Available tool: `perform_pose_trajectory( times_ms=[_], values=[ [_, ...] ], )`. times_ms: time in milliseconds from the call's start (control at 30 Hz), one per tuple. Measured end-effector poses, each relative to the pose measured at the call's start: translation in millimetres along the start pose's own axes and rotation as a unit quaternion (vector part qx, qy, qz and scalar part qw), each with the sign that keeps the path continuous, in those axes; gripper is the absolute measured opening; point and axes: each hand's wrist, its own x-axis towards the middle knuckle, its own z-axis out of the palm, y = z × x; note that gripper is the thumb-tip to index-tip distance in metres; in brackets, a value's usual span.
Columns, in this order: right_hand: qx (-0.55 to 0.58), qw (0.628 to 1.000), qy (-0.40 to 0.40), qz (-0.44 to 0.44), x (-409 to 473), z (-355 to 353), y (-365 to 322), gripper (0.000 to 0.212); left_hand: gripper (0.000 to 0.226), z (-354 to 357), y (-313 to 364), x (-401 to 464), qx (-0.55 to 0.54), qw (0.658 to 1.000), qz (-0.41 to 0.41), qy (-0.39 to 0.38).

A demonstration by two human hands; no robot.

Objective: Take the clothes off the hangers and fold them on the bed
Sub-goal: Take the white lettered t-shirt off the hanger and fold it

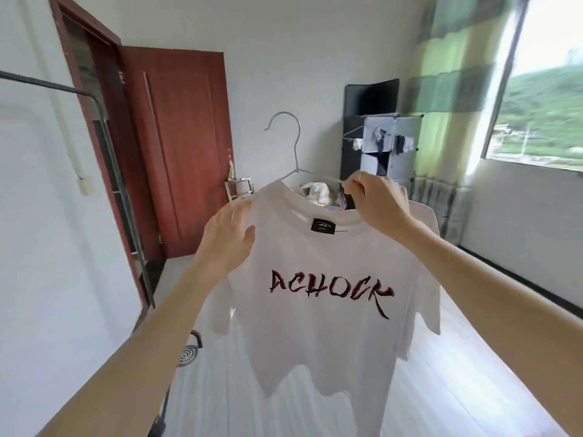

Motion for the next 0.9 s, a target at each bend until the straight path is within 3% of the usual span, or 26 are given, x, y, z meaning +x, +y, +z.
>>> perform_pose_trajectory(
  times_ms=[200, 367, 433, 533, 633, 733, 900],
  values=[
    [-0.061, 0.993, 0.064, 0.082, -89.9, -162.1, 116.4, 0.034, 0.048, 54.8, 183.4, -2.5, -0.045, 0.992, 0.119, 0.015],
    [-0.122, 0.976, 0.106, 0.144, -185.3, -309.1, 197.2, 0.029, 0.039, 76.2, 362.1, -42.4, -0.210, 0.962, 0.170, 0.036],
    [-0.161, 0.966, 0.109, 0.173, -223.2, -356.0, 218.9, 0.027, 0.036, 83.7, 422.0, -56.4, -0.260, 0.942, 0.209, 0.027],
    [-0.207, 0.949, 0.100, 0.215, -276.3, -411.6, 247.0, 0.026, 0.030, 94.8, 503.4, -81.0, -0.334, 0.916, 0.219, -0.047],
    [-0.197, 0.943, 0.061, 0.261, -316.6, -444.0, 265.1, 0.034, 0.023, 111.5, 550.9, -111.0, -0.408, 0.888, 0.185, -0.103],
    [-0.181, 0.927, 0.049, 0.325, -367.0, -479.1, 286.2, 0.018, 0.023, 133.7, 599.9, -147.6, -0.450, 0.858, 0.199, -0.148],
    [-0.108, 0.885, 0.031, 0.451, -457.6, -520.7, 307.4, 0.015, 0.025, 160.1, 642.0, -178.1, -0.469, 0.834, 0.206, -0.202]
  ],
)
